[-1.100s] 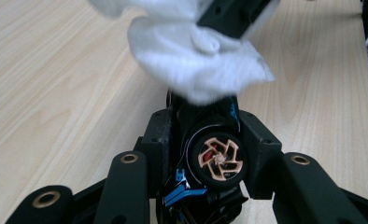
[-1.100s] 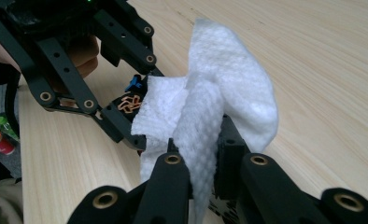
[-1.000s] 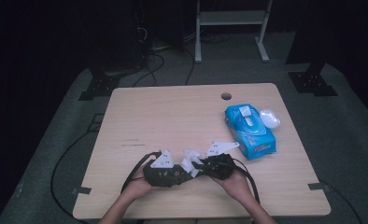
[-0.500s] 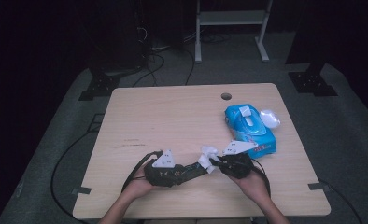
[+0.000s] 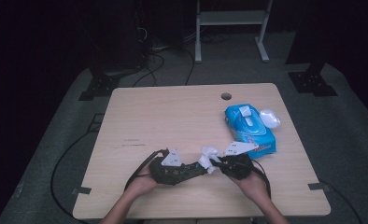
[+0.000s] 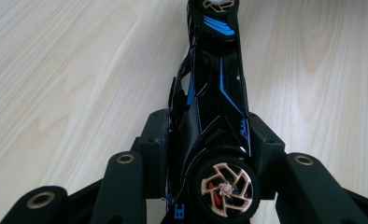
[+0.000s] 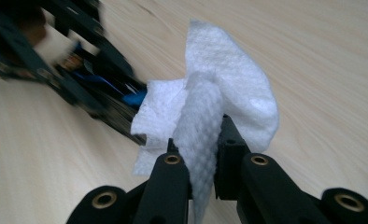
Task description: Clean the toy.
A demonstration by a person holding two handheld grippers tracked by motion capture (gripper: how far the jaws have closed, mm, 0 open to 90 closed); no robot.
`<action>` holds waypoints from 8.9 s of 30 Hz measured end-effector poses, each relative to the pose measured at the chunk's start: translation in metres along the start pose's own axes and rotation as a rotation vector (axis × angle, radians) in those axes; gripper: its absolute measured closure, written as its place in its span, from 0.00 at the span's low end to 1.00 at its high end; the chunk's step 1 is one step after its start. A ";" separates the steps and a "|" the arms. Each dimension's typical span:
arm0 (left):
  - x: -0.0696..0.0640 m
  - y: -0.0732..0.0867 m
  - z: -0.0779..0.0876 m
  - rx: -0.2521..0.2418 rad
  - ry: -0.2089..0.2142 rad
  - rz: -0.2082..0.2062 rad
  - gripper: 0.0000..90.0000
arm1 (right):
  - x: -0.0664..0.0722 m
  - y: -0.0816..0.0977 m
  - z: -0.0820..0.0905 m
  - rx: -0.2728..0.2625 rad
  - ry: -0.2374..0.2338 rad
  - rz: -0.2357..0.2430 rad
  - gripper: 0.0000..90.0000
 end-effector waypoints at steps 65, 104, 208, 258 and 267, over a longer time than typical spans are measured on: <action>-0.009 -0.053 -0.005 -0.020 -0.080 -0.164 0.65 | 0.029 -0.043 0.026 -0.136 -0.176 -0.010 0.93; -0.009 -0.061 0.012 -0.165 -0.026 -0.100 0.72 | 0.015 -0.030 0.024 -0.156 -0.227 -0.136 0.93; -0.013 0.018 0.005 -0.007 0.023 0.024 0.25 | 0.057 0.028 -0.016 0.088 -0.179 0.089 0.92; -0.007 -0.003 -0.017 0.015 0.052 0.004 0.31 | 0.019 0.038 0.038 -0.004 -0.115 0.004 0.92; 0.036 -0.034 -0.020 0.011 -0.025 0.007 0.31 | -0.008 0.047 0.053 -0.014 -0.053 -0.035 0.92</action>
Point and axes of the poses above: each handheld gripper's, and its own axes: z roughly backward along the jaws, y roughly out of its underside, x roughly to its left, the point moved 10 cm from there along -z, roughly forward along the jaws
